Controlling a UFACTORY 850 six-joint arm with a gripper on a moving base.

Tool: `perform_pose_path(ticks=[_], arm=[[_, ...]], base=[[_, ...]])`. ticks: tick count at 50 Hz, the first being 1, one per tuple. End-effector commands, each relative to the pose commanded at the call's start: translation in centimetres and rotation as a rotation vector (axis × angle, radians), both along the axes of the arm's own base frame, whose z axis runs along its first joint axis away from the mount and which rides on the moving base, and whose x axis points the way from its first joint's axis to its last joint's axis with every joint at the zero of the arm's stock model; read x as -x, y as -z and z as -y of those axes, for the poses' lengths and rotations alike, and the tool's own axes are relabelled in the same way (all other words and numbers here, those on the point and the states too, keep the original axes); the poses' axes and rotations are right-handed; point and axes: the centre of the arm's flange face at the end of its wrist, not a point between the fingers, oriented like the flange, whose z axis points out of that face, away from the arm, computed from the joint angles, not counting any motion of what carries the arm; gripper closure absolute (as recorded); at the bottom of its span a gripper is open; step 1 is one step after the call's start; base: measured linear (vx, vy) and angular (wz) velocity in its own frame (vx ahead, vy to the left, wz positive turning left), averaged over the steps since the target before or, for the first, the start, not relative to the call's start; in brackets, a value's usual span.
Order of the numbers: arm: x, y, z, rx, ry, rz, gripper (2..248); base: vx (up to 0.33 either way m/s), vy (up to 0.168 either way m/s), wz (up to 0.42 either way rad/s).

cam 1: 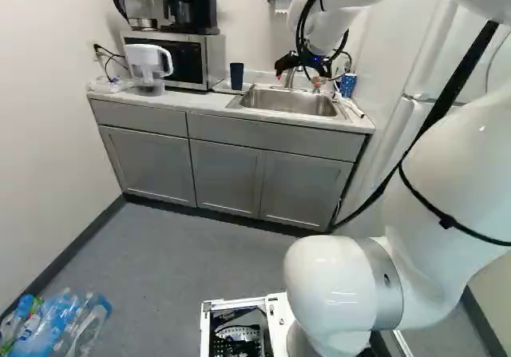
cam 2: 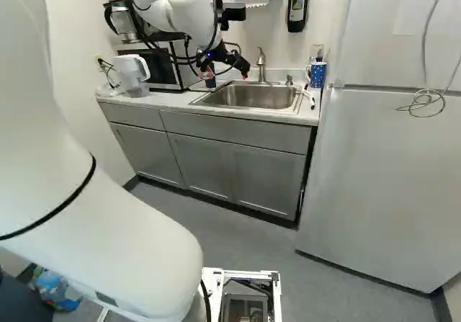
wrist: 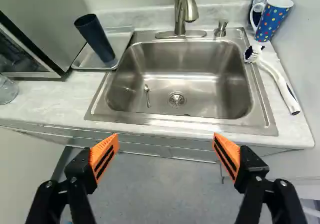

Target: Rinse the cup and place it in the tray

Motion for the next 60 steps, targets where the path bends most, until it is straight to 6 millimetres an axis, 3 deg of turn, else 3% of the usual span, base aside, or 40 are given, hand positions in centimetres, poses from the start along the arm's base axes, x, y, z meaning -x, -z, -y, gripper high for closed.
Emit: perform_pose_path(ticks=[30,60], arm=[[0.9,3.7,-0.7,0.017,-0.015,0.038,3],[3.3,10.3,-2.1,0.046,-0.045,0.108,3]], base=[[0.000,0.000,0.000],[0.000,0.000,0.000]])
